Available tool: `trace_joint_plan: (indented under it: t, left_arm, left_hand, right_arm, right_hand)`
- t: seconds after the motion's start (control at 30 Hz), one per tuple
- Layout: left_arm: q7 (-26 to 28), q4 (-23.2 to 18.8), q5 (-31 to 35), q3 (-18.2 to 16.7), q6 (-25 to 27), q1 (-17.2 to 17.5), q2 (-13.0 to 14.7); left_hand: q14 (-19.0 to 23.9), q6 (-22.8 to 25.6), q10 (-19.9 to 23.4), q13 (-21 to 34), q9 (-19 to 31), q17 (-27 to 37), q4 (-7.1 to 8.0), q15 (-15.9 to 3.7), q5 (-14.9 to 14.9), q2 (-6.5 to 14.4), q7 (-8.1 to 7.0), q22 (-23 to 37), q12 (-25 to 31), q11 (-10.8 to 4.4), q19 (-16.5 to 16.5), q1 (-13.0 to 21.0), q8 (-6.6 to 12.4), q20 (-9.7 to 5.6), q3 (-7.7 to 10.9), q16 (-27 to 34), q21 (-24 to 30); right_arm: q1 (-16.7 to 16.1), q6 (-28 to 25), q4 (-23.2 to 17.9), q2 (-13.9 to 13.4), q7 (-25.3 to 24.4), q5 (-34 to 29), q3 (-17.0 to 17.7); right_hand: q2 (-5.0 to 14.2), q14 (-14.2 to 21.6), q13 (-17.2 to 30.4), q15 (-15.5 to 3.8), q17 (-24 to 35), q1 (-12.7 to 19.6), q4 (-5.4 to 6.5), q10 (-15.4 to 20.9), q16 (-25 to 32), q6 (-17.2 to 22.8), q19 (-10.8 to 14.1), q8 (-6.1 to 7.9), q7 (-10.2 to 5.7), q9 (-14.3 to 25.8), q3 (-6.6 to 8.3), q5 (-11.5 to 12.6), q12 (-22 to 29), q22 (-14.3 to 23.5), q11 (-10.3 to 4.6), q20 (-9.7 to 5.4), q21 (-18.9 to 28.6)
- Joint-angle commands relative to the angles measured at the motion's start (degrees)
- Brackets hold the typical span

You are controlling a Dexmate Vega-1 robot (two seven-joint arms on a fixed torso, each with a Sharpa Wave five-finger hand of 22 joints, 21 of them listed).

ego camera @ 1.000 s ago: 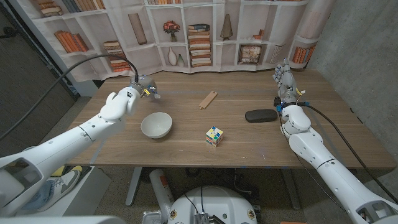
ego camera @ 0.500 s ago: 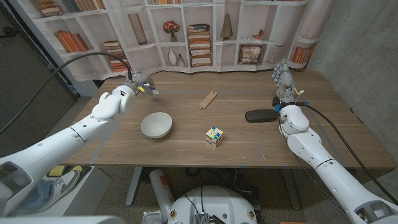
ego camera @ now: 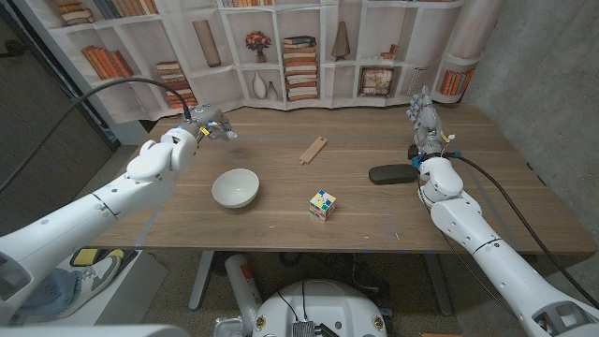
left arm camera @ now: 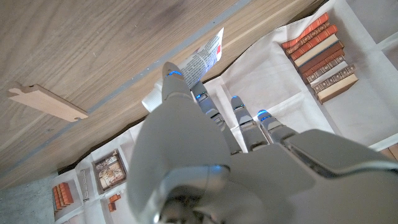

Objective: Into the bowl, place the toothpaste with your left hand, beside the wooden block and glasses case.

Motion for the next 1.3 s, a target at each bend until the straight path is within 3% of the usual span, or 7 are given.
trace_joint_plan:
  t: [0.03,0.17,0.6,1.13,1.3]
  left_arm:
    - [5.2,-3.0,-8.3,-2.7,-0.2,3.1,1.9]
    - [4.7,-4.2,-8.6,-2.7,0.3,3.5,2.7]
    - [7.8,-8.0,-14.6,-7.0,1.0,8.4,4.8]
    - [13.3,-8.1,-23.1,-11.6,-3.5,12.8,5.0]
    - [14.4,-7.7,-24.1,-11.6,-4.1,13.0,4.8]
  left_hand:
    - [0.0,0.3,0.1,0.1,0.3,0.1,0.26,-8.65,0.1,-0.4,-0.19,0.0,-0.1,-0.07,-0.4,0.4,-0.02,0.17,-0.04,-0.1,-0.1]
    - [-0.1,0.4,0.2,0.1,0.3,0.1,0.32,-8.62,0.1,-0.4,-0.18,0.0,-0.1,-0.07,-0.4,0.4,-0.04,0.31,-0.06,-0.1,-0.1]
    - [-0.1,0.6,0.2,0.1,0.3,0.1,0.43,-8.59,0.1,-0.5,-0.2,0.0,-0.1,-0.06,-0.6,0.4,-0.16,0.43,-0.15,-0.1,-0.2]
    - [0.0,0.9,0.4,0.1,0.3,0.1,0.58,-8.55,0.1,-0.4,-0.19,0.0,-0.1,-0.07,-0.6,0.5,-0.25,0.4,-0.2,0.0,-0.2]
    - [0.0,0.9,0.4,0.1,0.3,0.1,0.63,-8.55,0.1,-0.4,-0.2,0.0,0.0,-0.06,-0.7,0.5,-0.26,0.45,-0.21,0.0,-0.2]
  right_arm:
    - [-1.6,-0.2,-2.9,-0.9,-0.9,-1.1,0.2]
    - [-1.9,-0.2,-3.2,-1.0,-0.9,-1.1,0.3]
    - [-3.2,0.0,-4.7,-1.5,-1.3,-1.5,1.1]
    - [-4.0,0.2,-5.3,-1.6,-1.0,-1.5,1.4]
    - [-4.3,0.5,-5.6,-1.6,-1.1,-1.6,1.5]
  right_hand:
    - [-0.07,0.6,0.1,0.0,0.1,-0.2,0.08,0.7,-0.1,0.2,0.7,-0.02,0.09,0.1,-0.19,0.3,0.2,0.3,-0.03,0.04,-0.3]
    - [-0.06,0.6,0.1,0.01,0.1,-0.2,0.07,0.7,-0.1,0.3,0.7,-0.01,0.06,0.1,-0.21,0.3,0.2,0.3,0.01,0.03,-0.4]
    - [-0.01,1.2,0.1,-0.38,0.1,-0.2,-0.03,1.2,0.1,0.4,0.9,0.04,-0.08,0.1,-0.26,0.3,0.3,0.3,-0.48,-0.05,-0.7]
    - [0.04,1.3,0.1,-0.36,0.1,-0.2,-0.11,1.5,0.0,0.4,1.0,0.03,-0.06,0.1,-0.34,0.2,0.4,0.4,-0.19,-0.1,-1.1]
    - [0.05,1.3,0.1,-0.43,0.1,-0.2,-0.12,1.4,0.0,0.4,1.1,0.03,-0.07,0.1,-0.36,0.2,0.3,0.4,-0.23,-0.11,-1.2]
